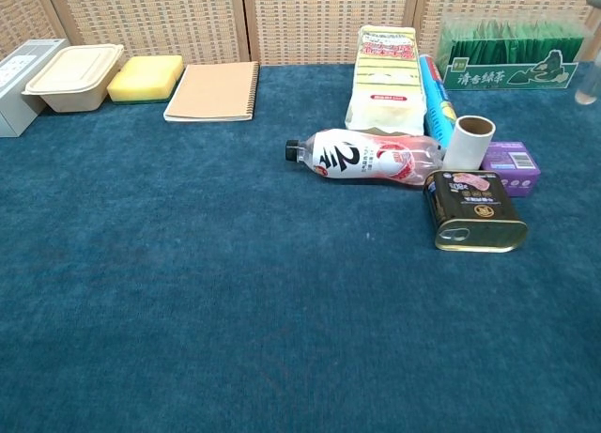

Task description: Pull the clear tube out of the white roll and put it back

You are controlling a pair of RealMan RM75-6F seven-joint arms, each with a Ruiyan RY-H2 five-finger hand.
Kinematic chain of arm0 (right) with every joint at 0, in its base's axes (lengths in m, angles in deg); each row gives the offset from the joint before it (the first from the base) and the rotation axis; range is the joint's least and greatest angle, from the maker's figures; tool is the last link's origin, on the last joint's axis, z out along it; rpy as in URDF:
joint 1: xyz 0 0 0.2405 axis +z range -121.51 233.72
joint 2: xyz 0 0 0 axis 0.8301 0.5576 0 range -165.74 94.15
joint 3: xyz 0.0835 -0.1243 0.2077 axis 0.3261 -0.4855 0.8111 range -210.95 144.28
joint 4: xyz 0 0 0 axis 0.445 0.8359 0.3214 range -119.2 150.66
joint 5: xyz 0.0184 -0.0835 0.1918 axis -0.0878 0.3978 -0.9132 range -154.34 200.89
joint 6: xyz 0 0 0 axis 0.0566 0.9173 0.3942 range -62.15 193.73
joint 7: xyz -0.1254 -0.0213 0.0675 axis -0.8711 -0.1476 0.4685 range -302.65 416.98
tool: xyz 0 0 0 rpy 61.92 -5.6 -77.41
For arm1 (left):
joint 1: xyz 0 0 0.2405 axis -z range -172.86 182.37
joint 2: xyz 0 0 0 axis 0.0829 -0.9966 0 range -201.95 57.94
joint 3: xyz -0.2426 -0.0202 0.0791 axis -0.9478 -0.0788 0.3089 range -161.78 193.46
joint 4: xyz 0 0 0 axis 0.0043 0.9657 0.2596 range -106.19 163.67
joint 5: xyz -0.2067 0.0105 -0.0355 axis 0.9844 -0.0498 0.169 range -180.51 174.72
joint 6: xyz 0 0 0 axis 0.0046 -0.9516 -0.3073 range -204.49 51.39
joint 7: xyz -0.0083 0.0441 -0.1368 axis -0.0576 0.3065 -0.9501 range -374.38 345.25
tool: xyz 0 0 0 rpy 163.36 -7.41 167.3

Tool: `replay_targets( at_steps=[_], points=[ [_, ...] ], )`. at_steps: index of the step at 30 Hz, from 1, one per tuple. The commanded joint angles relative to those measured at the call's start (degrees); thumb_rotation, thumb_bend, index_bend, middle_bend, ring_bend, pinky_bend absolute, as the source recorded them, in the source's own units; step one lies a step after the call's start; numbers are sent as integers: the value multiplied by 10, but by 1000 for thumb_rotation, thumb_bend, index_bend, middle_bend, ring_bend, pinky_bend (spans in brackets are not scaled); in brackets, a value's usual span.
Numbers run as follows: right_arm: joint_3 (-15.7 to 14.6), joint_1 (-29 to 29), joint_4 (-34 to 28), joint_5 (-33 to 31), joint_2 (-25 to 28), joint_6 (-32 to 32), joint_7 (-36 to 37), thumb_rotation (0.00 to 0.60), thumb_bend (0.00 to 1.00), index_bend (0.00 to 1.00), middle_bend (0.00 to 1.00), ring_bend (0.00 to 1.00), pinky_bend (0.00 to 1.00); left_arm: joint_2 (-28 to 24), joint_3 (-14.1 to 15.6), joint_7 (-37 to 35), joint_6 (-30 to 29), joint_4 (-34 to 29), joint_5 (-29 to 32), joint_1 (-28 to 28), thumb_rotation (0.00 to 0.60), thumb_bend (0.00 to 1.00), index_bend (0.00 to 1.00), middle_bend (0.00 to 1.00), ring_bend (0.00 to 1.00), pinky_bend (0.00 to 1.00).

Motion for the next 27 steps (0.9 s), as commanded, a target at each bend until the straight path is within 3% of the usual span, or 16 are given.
replay_targets(
  at_steps=[1, 5, 7, 10, 11, 13, 15, 17, 19, 21, 27],
  points=[
    [-50, -7, -39, 30, 54, -40, 20, 600, 453, 838, 936, 1000, 898, 0, -6, -2, 8, -1, 8, 2, 600, 181, 235, 146, 120, 262],
    [12, 1, 1, -23, 4, 20, 43, 600, 459, 838, 938, 1000, 895, 3, -6, 14, 6, -6, -5, 4, 600, 181, 235, 146, 120, 265],
    [2, 1, -20, -31, 8, 9, 29, 600, 462, 838, 938, 1000, 893, 2, 2, 12, -1, -3, -22, 4, 600, 180, 235, 146, 120, 265],
    [-61, -2, -61, 18, 61, -55, -4, 600, 456, 838, 938, 1000, 895, -1, 6, 5, -1, -1, -22, 3, 600, 181, 235, 146, 120, 265],
    [-69, 1, -68, 26, 84, -75, -2, 600, 454, 839, 938, 1000, 896, -1, 0, 5, 3, -4, -12, 4, 600, 182, 234, 146, 120, 266],
    [-9, -1, -40, -25, 55, -19, 57, 600, 459, 840, 939, 1000, 896, 2, -7, 16, 5, -8, -9, 6, 600, 182, 235, 146, 120, 268],
    [-12, 2, -32, -31, 44, -19, 50, 600, 465, 840, 940, 1000, 893, 2, 0, 16, 2, -7, -19, 5, 600, 181, 235, 146, 120, 268],
    [-53, 5, -52, -9, 77, -75, 30, 600, 466, 841, 940, 1000, 893, -2, 6, 6, 2, -2, -20, 3, 600, 181, 235, 146, 120, 268],
    [-44, 4, -53, -8, 83, -68, 46, 600, 464, 840, 940, 1000, 894, -2, 1, 3, 6, -4, -9, 5, 600, 181, 235, 146, 120, 269],
    [-22, 2, -50, -11, 44, -21, 52, 600, 464, 841, 940, 1000, 895, 0, -5, 9, 8, -8, -3, 6, 600, 181, 235, 146, 120, 269],
    [-2, 22, -63, -14, 22, -15, 37, 600, 464, 842, 940, 1000, 894, -1, 5, 3, 6, -4, -17, 6, 600, 180, 235, 146, 120, 270]
  ],
)
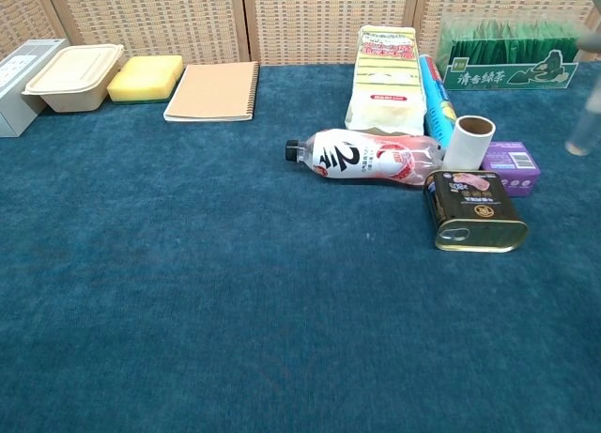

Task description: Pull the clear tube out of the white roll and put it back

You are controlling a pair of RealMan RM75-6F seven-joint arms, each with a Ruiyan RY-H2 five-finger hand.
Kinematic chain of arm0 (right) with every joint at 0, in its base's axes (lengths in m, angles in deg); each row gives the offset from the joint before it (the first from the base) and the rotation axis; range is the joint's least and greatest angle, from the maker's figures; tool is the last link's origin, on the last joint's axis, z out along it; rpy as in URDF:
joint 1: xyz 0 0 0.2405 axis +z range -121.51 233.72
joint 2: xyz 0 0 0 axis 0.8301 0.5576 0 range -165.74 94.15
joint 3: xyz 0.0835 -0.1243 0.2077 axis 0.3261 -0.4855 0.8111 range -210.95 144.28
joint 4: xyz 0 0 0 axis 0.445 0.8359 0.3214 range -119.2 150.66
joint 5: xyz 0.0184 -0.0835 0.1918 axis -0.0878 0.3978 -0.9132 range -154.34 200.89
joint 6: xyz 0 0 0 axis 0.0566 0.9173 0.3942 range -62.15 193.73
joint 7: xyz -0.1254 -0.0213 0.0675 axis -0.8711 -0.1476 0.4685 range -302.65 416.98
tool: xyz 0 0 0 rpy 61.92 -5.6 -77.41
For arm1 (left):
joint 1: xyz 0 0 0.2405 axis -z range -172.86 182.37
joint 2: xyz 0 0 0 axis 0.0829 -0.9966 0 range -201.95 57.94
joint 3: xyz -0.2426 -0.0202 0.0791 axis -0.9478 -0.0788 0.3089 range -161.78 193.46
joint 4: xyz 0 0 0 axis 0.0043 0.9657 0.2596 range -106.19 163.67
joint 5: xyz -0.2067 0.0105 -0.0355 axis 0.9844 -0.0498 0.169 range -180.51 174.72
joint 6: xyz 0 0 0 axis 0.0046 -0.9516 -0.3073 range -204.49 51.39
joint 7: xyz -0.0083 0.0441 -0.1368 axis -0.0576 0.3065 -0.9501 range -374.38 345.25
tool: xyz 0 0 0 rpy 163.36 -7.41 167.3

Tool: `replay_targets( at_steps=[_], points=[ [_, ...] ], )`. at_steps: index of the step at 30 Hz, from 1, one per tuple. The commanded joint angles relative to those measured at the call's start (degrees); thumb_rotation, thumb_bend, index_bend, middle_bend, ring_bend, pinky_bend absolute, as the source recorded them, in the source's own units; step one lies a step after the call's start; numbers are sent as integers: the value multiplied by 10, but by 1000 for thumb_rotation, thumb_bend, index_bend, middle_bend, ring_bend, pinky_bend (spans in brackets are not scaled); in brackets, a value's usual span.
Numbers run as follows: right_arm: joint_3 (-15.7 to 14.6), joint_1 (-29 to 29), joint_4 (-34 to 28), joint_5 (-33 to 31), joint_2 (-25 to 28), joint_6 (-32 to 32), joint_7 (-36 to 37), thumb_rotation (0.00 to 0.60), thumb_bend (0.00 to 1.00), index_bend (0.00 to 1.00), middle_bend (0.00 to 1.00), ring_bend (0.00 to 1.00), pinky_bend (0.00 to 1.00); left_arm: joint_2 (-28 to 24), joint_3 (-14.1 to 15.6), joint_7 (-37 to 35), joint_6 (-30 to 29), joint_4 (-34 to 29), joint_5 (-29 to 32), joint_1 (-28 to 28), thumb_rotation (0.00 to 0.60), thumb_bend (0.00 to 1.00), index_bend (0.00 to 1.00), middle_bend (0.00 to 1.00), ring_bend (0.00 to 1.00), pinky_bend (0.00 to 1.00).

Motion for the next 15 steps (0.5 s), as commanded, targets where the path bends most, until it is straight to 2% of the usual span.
replay_targets(
  at_steps=[1, 9, 15],
  points=[
    [27, 21, -10, -4, -32, 36, -10, 600, 463, 842, 940, 1000, 894, 1, 0, 0, 2, 0, -1, 1, 600, 180, 235, 146, 120, 270],
    [58, 60, 2, -39, -74, 29, -25, 600, 464, 842, 940, 999, 895, 0, 1, -1, 2, 0, -2, 1, 600, 181, 235, 146, 120, 270],
    [66, 81, 10, -59, -100, 29, -42, 600, 465, 842, 940, 1000, 894, 0, -1, -6, -1, 1, 1, 0, 600, 181, 235, 146, 120, 270]
  ],
)
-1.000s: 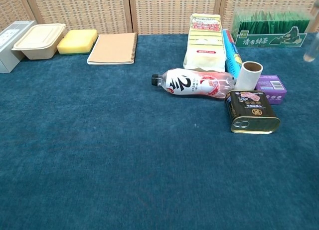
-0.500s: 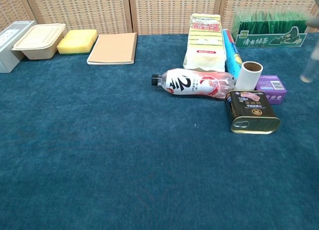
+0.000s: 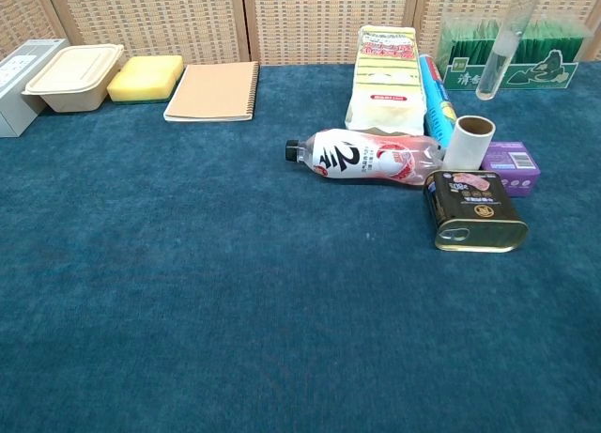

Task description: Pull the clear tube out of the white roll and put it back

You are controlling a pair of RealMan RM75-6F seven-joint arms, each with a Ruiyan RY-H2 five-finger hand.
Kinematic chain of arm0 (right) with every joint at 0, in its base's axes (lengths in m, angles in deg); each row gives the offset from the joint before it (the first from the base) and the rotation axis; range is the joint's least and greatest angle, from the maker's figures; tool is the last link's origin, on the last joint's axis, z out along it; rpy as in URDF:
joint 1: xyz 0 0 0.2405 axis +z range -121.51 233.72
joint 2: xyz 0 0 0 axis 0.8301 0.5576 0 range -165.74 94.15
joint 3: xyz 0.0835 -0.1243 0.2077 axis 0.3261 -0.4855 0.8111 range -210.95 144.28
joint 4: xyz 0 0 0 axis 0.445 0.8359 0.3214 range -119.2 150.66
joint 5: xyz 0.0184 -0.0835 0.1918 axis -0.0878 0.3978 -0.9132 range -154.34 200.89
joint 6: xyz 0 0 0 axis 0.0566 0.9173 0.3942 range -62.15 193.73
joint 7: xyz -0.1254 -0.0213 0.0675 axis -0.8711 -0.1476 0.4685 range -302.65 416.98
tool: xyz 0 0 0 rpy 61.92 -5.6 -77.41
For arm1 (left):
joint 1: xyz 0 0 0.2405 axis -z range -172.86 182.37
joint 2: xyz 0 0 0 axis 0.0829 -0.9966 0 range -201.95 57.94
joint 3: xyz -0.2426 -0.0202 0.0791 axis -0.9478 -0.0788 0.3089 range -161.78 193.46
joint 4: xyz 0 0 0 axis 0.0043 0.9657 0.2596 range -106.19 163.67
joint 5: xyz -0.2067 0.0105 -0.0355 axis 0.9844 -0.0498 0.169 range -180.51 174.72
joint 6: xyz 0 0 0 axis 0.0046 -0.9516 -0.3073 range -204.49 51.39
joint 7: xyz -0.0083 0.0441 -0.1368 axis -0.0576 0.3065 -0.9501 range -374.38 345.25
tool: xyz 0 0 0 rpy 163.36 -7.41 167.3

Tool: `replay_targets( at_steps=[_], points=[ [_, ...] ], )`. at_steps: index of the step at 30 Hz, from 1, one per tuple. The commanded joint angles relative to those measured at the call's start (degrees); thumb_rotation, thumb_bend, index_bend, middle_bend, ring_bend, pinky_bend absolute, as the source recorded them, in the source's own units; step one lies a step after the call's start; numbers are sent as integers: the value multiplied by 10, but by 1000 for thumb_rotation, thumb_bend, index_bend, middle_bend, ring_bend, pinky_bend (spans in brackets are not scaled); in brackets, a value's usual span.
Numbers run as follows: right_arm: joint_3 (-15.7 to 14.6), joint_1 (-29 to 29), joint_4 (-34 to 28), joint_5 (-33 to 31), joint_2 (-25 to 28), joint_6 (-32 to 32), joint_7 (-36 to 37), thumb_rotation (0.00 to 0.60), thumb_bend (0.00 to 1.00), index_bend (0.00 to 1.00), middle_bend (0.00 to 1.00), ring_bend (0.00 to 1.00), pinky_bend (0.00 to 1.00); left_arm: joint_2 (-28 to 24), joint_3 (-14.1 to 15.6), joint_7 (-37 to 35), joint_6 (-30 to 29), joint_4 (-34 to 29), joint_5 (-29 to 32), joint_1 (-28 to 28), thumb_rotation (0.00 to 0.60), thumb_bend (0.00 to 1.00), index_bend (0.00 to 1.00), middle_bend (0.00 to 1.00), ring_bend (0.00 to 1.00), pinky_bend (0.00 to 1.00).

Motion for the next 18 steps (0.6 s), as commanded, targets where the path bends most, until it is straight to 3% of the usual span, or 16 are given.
replay_targets(
  at_steps=[1, 18],
  points=[
    [3, 9, 5, -7, -13, 1, -9, 600, 465, 842, 940, 999, 894, 0, 0, -2, 1, 1, 1, 0, 600, 180, 235, 146, 120, 270],
    [-3, 45, 90, -20, -77, 4, -41, 600, 464, 842, 940, 999, 894, -1, 0, 4, 6, -3, 6, -1, 600, 181, 235, 146, 120, 270]
  ],
)
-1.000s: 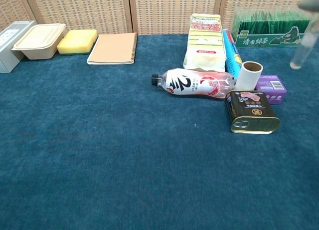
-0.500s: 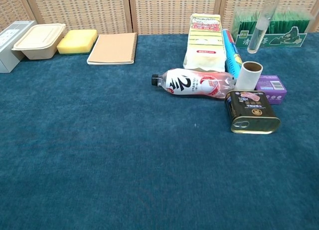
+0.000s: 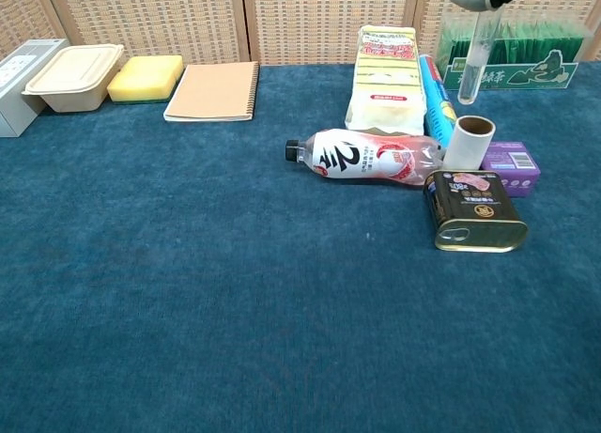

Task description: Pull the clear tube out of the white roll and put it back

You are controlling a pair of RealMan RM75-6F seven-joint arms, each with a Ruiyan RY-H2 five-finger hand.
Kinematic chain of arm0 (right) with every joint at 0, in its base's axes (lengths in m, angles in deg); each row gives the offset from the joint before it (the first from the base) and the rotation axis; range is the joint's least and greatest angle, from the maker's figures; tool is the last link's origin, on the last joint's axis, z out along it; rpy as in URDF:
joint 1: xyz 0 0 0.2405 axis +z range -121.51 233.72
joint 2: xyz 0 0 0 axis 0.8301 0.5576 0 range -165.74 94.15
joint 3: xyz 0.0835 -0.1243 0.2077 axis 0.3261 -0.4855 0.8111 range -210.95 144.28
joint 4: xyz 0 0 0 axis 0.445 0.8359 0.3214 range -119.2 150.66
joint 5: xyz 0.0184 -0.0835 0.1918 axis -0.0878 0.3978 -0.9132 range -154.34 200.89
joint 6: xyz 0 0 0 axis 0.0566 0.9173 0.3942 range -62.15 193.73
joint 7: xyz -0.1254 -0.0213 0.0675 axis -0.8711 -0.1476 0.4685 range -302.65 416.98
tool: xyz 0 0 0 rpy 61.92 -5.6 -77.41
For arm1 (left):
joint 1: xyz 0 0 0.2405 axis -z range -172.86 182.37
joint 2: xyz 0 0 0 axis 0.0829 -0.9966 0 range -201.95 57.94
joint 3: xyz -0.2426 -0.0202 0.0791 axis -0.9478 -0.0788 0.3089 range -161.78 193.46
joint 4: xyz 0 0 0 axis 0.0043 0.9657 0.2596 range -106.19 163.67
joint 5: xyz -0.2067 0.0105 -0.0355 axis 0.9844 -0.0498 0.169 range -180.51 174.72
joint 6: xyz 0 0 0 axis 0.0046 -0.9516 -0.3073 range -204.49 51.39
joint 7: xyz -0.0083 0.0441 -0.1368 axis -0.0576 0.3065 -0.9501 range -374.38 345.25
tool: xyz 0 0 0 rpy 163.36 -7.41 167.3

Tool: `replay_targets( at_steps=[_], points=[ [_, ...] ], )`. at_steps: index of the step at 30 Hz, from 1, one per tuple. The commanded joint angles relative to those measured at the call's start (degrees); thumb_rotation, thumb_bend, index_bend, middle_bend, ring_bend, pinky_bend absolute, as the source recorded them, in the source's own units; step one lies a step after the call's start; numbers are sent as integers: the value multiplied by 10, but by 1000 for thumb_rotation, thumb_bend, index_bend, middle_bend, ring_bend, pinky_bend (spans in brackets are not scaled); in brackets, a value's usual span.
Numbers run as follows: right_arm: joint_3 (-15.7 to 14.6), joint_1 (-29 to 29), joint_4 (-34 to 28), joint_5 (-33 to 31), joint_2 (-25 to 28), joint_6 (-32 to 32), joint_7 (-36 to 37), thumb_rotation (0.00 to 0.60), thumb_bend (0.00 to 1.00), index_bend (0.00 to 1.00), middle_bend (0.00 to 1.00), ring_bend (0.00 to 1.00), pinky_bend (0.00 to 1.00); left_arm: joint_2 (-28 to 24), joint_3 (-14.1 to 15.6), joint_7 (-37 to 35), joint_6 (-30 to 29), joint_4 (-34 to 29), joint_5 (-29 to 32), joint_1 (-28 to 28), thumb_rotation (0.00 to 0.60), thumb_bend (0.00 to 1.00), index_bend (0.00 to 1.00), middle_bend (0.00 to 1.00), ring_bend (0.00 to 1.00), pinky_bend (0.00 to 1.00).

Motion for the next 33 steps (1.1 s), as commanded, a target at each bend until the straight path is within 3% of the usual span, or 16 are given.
replay_targets(
  at_steps=[1, 33],
  points=[
    [-1, 3, 14, -4, -4, -5, 4, 600, 464, 842, 940, 999, 895, 0, -1, 4, 3, -4, 3, 0, 600, 181, 235, 146, 120, 270],
    [-26, 3, 64, -19, -22, -31, 11, 600, 464, 842, 940, 999, 894, -1, -2, 13, 10, -10, 6, 0, 600, 181, 235, 146, 120, 270]
  ],
)
